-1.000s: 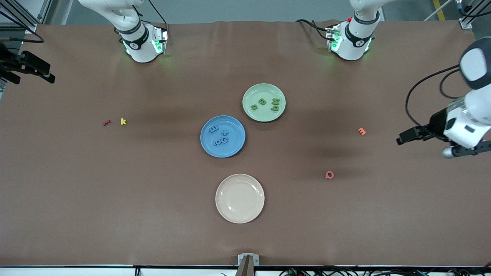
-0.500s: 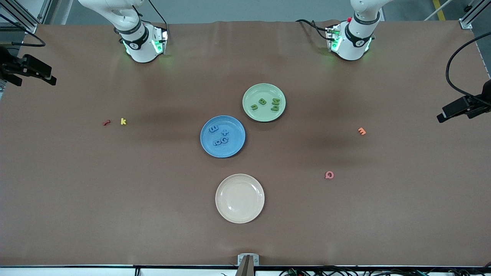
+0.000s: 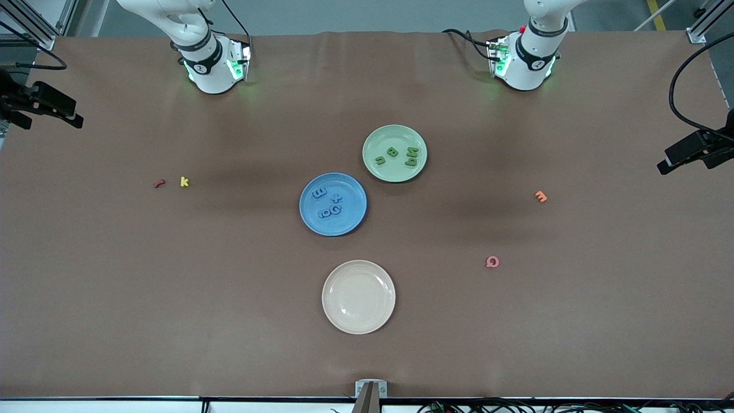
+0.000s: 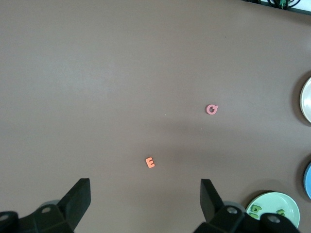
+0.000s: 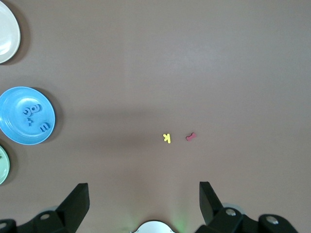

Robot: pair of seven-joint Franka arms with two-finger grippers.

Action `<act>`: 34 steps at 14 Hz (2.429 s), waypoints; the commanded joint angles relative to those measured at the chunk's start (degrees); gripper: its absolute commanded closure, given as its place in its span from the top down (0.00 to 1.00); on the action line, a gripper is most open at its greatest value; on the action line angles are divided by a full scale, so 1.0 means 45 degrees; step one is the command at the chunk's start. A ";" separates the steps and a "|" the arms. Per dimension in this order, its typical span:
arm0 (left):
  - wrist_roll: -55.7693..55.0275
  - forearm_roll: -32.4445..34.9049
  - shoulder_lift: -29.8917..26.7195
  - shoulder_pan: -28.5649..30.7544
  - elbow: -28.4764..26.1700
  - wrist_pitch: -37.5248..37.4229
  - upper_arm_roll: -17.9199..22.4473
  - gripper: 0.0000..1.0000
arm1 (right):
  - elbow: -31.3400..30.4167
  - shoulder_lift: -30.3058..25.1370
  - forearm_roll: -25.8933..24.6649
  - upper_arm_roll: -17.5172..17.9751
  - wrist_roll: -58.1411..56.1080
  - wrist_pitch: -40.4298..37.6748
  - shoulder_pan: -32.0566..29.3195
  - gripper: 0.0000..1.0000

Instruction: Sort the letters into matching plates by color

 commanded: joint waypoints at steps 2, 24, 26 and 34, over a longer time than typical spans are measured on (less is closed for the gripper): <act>0.0281 0.0066 -0.0320 -0.2778 -0.0127 -0.0143 0.2821 0.99 | 0.0247 0.0055 0.0189 0.0020 0.0076 0.0219 -0.0131 1.00; 0.0281 0.0749 -0.1238 -0.6302 -0.0772 -0.0338 0.5603 0.99 | 0.0149 -0.0043 0.0482 0.0020 0.0076 0.0493 -0.0112 1.00; 0.0300 0.0749 -0.1258 -0.5932 -0.0733 -0.0338 0.5466 0.99 | 0.0169 -0.0063 0.0424 0.0020 0.0037 0.0493 -0.0111 1.00; 0.0339 0.0729 -0.1278 -0.5423 -0.0733 -0.0357 0.4938 0.99 | 0.0149 -0.0082 -0.0044 0.0039 -0.0022 0.0747 -0.0111 1.00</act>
